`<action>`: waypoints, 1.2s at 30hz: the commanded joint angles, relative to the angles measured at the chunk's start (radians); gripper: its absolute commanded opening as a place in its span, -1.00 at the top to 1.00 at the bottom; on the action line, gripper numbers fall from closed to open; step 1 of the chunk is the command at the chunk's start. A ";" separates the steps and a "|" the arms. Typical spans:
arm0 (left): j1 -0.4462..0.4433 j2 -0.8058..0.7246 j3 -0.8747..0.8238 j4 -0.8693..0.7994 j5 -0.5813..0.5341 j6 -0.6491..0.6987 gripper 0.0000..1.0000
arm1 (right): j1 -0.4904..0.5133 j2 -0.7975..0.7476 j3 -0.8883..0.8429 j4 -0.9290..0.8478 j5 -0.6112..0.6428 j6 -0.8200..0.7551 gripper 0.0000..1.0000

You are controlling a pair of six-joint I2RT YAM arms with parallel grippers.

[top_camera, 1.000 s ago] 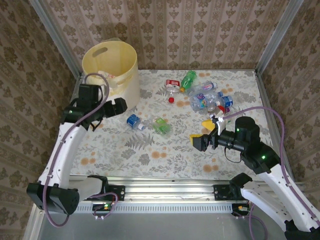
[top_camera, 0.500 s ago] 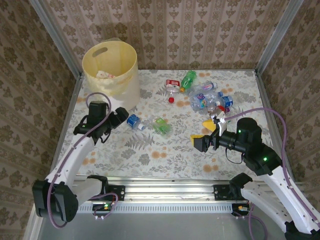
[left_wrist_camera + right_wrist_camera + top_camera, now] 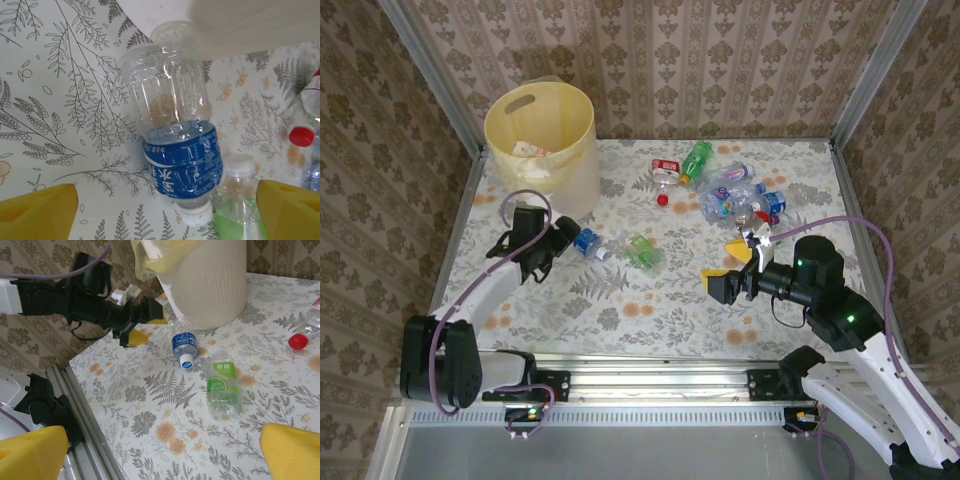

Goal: Throw the plastic bottles in the bin

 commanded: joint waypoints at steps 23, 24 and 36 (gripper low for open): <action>-0.045 0.230 0.008 0.231 -0.118 -0.112 -0.73 | 0.007 -0.029 0.014 -0.003 -0.005 0.005 -1.00; -0.042 0.237 0.006 0.247 -0.116 -0.113 -0.72 | 0.006 -0.029 0.014 -0.002 -0.006 0.005 -1.00; -0.030 0.330 0.053 0.276 -0.073 -0.130 -0.66 | 0.006 -0.031 0.010 -0.003 -0.005 0.005 -1.00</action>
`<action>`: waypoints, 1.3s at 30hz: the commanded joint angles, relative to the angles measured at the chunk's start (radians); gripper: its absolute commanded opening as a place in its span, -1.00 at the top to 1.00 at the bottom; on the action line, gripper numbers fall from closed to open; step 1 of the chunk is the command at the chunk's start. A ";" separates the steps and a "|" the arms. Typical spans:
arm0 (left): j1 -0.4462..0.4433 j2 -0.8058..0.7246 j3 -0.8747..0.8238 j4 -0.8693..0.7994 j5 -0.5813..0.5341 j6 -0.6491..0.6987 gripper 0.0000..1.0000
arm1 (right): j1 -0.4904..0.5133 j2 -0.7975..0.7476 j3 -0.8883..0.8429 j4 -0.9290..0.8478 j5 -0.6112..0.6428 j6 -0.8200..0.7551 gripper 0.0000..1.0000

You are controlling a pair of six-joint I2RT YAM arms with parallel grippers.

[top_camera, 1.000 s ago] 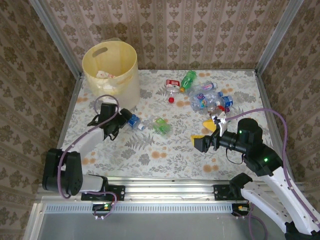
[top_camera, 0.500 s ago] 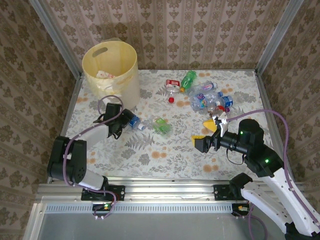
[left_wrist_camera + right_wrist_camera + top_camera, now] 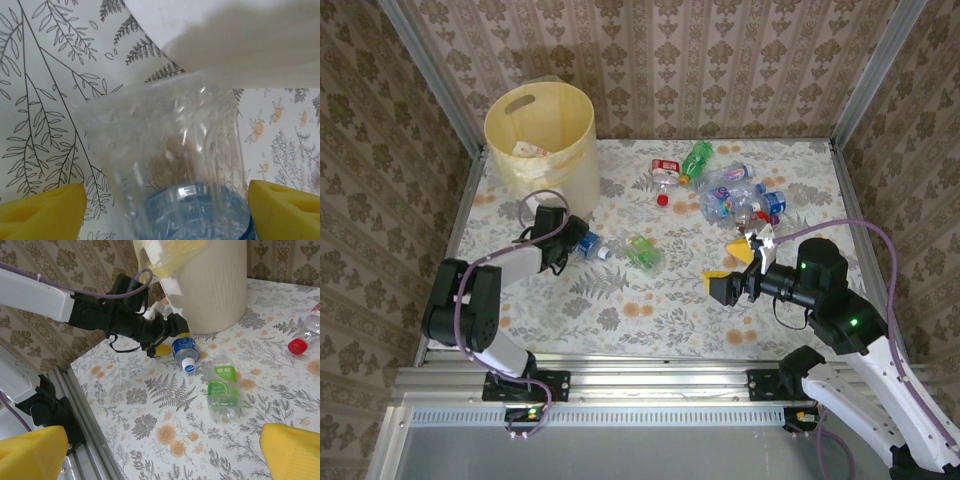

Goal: Throw the plastic bottles in the bin

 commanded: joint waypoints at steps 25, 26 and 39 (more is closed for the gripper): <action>0.009 -0.125 -0.071 -0.044 0.008 0.071 -0.03 | 0.006 -0.015 0.009 -0.003 -0.003 0.008 -1.00; 0.009 -0.135 -0.078 -0.044 0.008 0.077 0.00 | 0.007 -0.015 0.010 -0.004 -0.003 0.006 -1.00; -0.039 -0.349 -0.124 -0.116 -0.021 0.211 0.27 | 0.007 -0.014 0.009 -0.002 -0.003 0.004 -1.00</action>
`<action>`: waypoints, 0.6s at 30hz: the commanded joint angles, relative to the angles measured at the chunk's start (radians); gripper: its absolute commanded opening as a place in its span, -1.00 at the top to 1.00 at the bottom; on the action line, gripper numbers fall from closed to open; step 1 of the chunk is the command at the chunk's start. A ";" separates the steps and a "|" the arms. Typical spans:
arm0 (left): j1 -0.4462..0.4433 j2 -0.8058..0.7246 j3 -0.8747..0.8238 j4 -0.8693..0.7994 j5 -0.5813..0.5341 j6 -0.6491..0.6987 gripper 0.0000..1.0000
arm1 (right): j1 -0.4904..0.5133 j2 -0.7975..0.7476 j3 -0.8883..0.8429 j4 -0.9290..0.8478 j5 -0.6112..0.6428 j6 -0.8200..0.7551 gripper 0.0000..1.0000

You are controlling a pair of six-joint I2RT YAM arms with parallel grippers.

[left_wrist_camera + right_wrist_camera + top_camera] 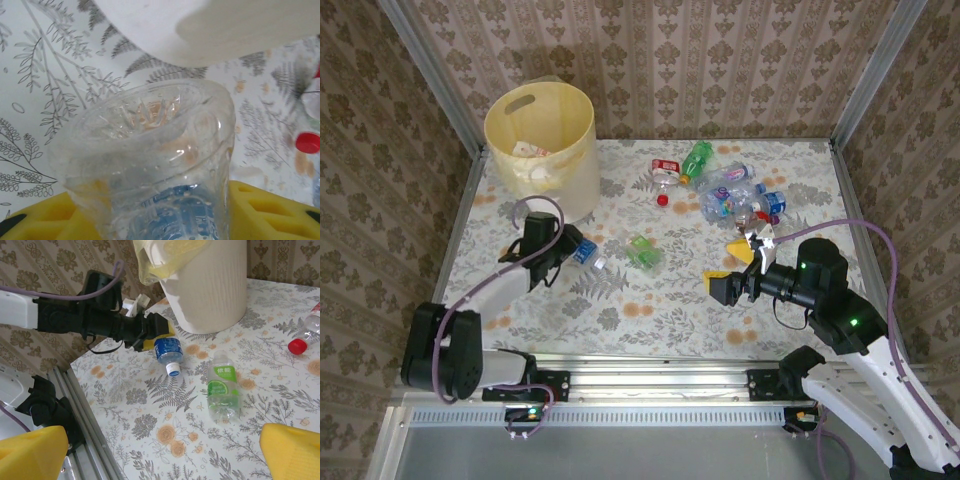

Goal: Throw the plastic bottles in the bin

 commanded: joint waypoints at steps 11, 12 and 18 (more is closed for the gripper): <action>-0.065 -0.272 -0.049 -0.165 -0.050 0.160 0.29 | 0.007 -0.008 0.010 0.002 -0.003 0.006 -1.00; -0.074 -0.289 -0.050 -0.177 -0.054 0.170 0.30 | 0.007 -0.007 0.009 0.004 -0.003 0.007 -1.00; -0.119 -0.403 -0.048 -0.222 -0.077 0.243 0.30 | 0.008 -0.007 0.010 0.000 -0.002 0.007 -1.00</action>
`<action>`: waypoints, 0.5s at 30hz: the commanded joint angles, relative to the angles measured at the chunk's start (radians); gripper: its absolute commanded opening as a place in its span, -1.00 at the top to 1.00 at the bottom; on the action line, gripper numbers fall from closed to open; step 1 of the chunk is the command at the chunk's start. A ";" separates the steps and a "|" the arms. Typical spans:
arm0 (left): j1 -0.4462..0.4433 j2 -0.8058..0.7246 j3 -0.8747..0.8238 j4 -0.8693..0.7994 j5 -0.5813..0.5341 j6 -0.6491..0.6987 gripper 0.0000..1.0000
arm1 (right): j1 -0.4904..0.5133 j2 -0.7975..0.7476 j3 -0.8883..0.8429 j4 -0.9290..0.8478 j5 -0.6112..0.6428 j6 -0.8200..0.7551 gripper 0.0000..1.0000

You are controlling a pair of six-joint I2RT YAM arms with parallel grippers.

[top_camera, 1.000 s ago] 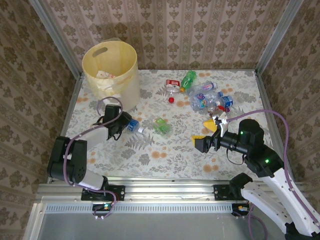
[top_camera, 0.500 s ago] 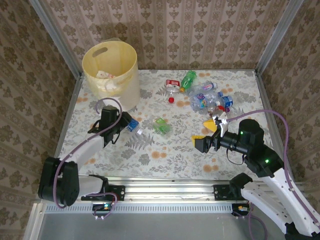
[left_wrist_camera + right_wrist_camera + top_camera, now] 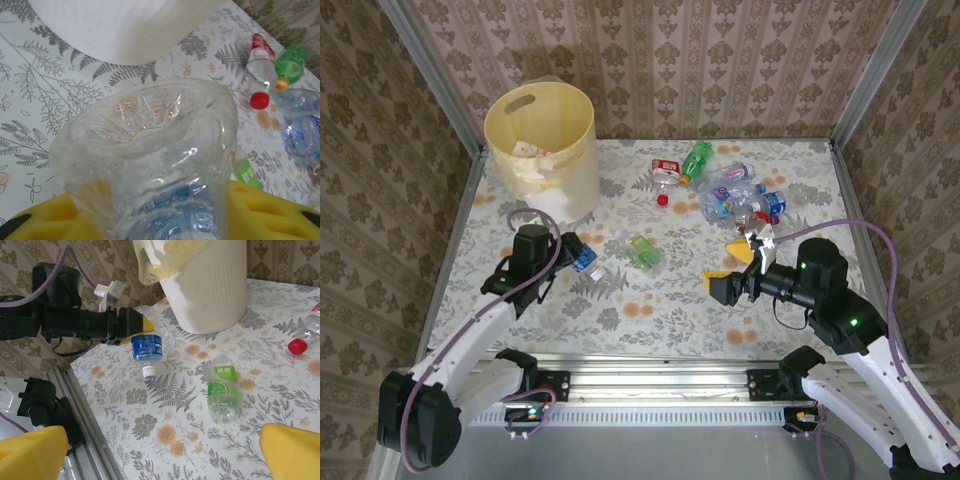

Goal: Throw the plastic bottles in the bin

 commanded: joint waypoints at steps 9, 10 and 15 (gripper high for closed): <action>-0.081 -0.203 0.021 -0.029 -0.034 0.179 0.28 | 0.008 -0.004 0.012 0.003 0.000 0.009 -1.00; -0.085 -0.220 0.024 -0.016 -0.029 0.191 0.29 | 0.008 -0.004 0.013 0.001 -0.002 0.009 -1.00; -0.100 -0.277 0.052 0.028 -0.013 0.256 0.30 | 0.008 -0.004 0.015 0.000 -0.002 0.007 -1.00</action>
